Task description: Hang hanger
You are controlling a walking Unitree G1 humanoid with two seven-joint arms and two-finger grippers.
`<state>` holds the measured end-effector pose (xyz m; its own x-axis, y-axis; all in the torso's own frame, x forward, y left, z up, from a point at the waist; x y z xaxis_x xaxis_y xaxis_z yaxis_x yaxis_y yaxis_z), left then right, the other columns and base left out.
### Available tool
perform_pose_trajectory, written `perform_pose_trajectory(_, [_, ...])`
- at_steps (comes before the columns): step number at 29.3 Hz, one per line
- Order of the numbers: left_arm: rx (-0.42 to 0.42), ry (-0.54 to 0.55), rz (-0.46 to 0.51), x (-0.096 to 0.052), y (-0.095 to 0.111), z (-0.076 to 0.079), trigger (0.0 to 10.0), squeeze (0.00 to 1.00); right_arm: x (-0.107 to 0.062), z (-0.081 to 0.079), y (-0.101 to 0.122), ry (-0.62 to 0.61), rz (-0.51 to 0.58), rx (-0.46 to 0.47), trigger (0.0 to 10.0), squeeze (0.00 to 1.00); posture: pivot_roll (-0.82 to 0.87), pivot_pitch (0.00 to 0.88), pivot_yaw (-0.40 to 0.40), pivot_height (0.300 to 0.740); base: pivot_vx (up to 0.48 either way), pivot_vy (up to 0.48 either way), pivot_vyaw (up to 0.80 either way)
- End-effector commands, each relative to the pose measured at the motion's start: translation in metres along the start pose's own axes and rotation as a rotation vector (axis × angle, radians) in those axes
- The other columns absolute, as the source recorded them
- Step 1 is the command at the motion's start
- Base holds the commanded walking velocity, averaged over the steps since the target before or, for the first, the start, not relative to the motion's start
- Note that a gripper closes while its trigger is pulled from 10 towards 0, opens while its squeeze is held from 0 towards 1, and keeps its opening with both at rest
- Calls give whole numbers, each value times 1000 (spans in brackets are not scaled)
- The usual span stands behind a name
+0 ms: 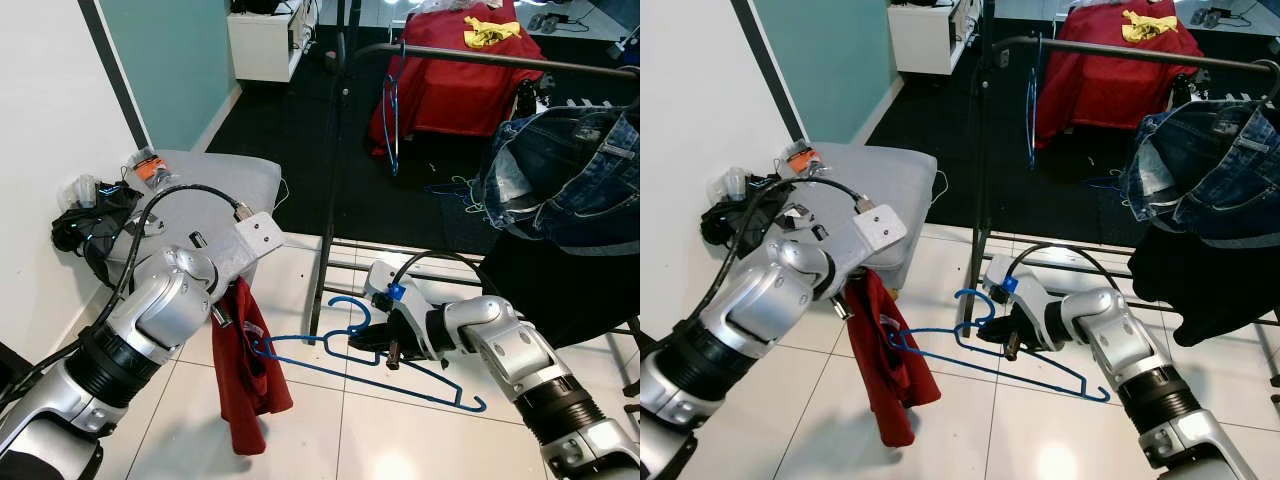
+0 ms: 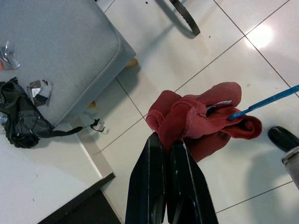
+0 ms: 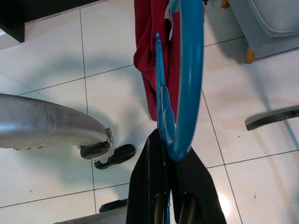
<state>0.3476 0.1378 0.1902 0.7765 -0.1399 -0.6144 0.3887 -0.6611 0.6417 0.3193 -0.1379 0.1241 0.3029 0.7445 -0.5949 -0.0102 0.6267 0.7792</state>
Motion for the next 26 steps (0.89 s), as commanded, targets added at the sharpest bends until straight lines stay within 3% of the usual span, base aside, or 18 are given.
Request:
perform_pose_trajectory(1, [11,6,1,1,1,1,10000,0,-2,0,5,4,15,-11,10000,0,-14,147,20,740,0,0,0])
perform_pose_trajectory(26, [19,34,-13,5,-4,-1,10000,0,0,-10,3,71,-1,-9,10000,0,-16,146,17,740,0,0,0])
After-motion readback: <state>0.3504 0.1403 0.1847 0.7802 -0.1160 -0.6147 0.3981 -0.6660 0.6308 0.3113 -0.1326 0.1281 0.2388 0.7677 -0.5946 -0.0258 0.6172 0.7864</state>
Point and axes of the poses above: a point about 5 cm out from each wrist's last joint towards the gripper, its own x axis pointing out of the wrist towards the gripper, its own y axis along the axis of the wrist's last joint, z = x × y, the point moved 2 cm from there along x, pointing out of the wrist towards the gripper, and after that the axes turned 13 degrees about -x, right-handed, at the moved point
